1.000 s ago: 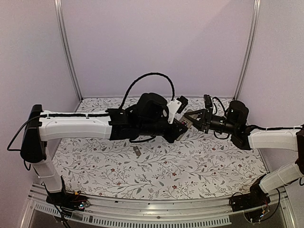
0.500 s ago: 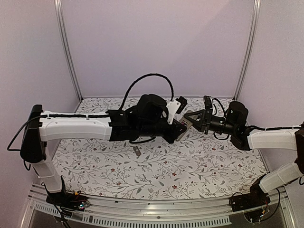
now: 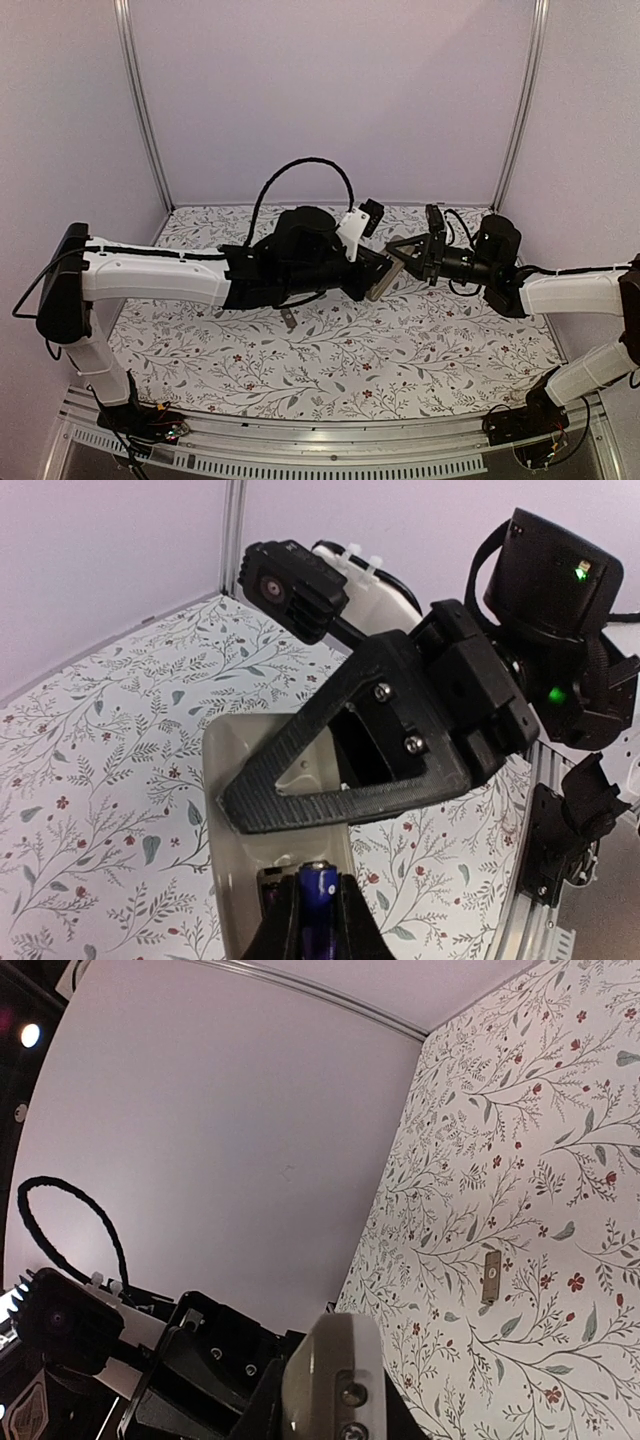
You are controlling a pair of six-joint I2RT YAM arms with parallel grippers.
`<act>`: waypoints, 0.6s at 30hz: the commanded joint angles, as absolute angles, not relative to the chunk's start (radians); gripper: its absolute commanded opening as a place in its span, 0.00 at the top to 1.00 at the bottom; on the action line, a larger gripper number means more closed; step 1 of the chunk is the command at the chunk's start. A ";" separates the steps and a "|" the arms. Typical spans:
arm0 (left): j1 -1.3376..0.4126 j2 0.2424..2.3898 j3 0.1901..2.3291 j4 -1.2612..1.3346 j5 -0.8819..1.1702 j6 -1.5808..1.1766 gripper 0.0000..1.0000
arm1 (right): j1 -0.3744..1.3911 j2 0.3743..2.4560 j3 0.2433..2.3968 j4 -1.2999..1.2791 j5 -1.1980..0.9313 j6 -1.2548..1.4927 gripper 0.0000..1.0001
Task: Load the batteries into the remote control
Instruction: Place the battery in the battery compartment.
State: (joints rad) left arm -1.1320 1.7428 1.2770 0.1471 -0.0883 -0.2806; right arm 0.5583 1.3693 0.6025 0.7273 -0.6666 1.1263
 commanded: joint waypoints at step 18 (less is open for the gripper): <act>-1.117 1.778 1.269 0.218 -0.116 -0.323 0.84 | 0.568 1.385 0.605 0.820 -0.656 1.230 1.00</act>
